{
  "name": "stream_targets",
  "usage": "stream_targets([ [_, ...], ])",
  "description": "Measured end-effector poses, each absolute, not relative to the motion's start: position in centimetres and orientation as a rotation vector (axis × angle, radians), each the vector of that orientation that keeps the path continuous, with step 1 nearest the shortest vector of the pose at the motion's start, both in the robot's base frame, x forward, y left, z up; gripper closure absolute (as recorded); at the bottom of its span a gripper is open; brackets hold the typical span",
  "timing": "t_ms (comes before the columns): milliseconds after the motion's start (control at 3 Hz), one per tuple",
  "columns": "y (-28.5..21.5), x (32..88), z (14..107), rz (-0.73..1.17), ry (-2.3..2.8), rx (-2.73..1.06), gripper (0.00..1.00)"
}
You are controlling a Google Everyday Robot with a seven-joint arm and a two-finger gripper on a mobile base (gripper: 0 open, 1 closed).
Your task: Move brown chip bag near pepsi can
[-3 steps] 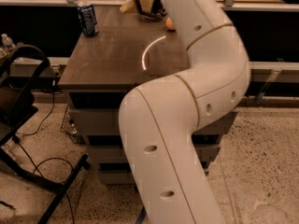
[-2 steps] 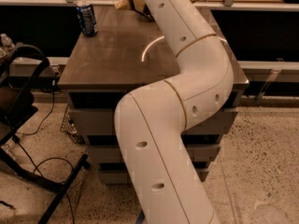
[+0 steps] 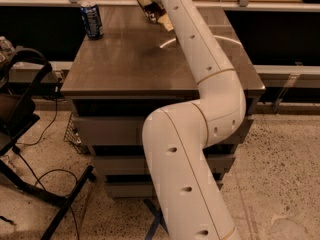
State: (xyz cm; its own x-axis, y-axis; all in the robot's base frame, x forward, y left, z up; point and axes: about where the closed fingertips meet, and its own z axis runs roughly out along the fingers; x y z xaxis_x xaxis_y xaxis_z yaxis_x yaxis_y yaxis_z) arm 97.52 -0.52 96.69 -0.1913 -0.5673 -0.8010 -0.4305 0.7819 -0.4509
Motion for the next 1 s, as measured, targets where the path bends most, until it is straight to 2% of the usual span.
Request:
stream_targets([
  [667,4.7,98.7,95.4,0.23,1.682,-0.666,1.0],
  [1000,5.4,98.7,95.1,0.256,1.676,-0.666,0.85],
])
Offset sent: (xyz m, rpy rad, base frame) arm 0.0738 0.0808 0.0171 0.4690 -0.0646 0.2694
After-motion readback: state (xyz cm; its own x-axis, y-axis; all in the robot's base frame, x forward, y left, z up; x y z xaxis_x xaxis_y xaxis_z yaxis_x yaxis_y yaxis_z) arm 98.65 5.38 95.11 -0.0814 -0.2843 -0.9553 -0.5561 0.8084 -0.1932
